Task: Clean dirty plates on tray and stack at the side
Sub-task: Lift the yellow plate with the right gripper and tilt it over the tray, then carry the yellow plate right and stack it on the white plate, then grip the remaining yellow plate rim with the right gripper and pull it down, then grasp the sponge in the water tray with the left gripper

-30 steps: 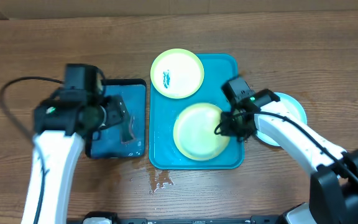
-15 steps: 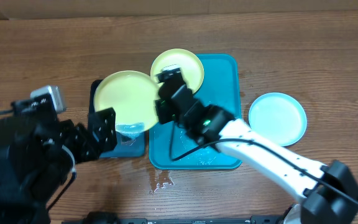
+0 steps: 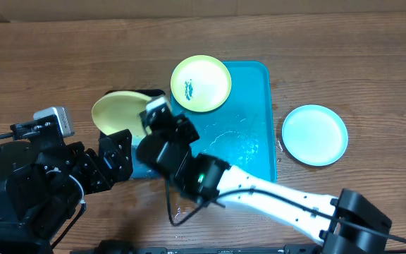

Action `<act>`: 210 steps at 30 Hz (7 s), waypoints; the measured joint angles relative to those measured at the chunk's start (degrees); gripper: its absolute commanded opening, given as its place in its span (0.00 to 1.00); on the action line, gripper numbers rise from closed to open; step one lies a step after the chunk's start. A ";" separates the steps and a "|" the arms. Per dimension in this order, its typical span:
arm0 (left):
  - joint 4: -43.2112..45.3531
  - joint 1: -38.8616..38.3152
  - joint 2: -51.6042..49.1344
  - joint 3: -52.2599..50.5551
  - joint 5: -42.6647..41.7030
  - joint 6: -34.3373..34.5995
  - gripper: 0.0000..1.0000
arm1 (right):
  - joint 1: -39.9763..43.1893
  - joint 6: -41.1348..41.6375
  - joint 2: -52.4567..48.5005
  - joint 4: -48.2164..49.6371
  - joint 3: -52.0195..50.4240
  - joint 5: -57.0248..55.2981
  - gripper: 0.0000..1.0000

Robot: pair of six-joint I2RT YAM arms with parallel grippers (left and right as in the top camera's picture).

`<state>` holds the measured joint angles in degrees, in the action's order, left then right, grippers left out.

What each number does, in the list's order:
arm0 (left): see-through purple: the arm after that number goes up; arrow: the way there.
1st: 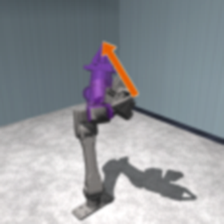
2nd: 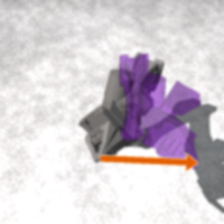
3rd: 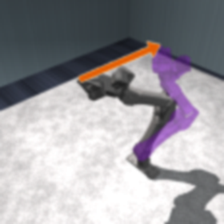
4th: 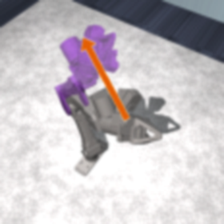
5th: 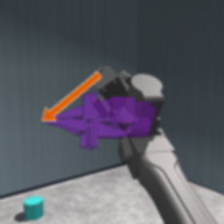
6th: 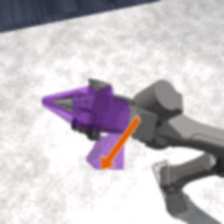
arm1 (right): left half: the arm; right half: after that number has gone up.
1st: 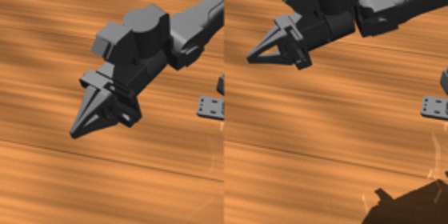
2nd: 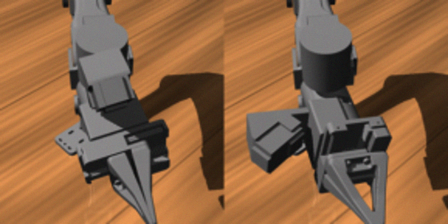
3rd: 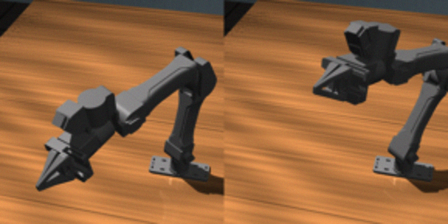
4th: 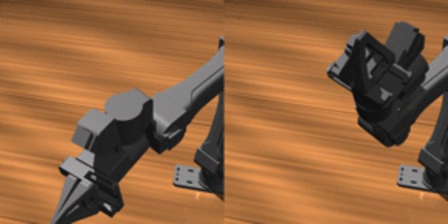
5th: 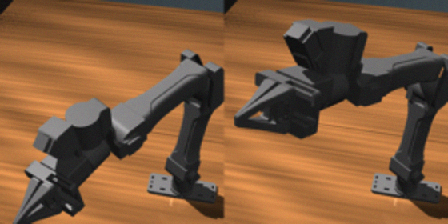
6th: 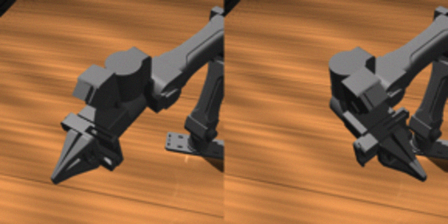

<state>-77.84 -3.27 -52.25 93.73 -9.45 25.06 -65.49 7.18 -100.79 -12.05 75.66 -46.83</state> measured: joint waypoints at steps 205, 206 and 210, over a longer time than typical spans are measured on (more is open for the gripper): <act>2.60 0.00 -21.51 -20.94 8.50 -4.02 0.68 | 35.36 23.54 22.10 -41.48 -10.03 45.97 0.55; 4.42 0.00 -23.74 -22.01 8.66 -3.78 0.68 | 35.82 22.93 21.84 -42.38 -10.03 45.94 0.52; 10.49 0.00 -33.11 -23.69 8.87 -3.41 0.54 | 38.03 22.01 21.46 -42.60 -10.62 45.90 0.38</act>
<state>-67.35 -3.27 -85.36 70.04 -0.58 21.65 -27.46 29.19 -79.33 -54.65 65.04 -0.93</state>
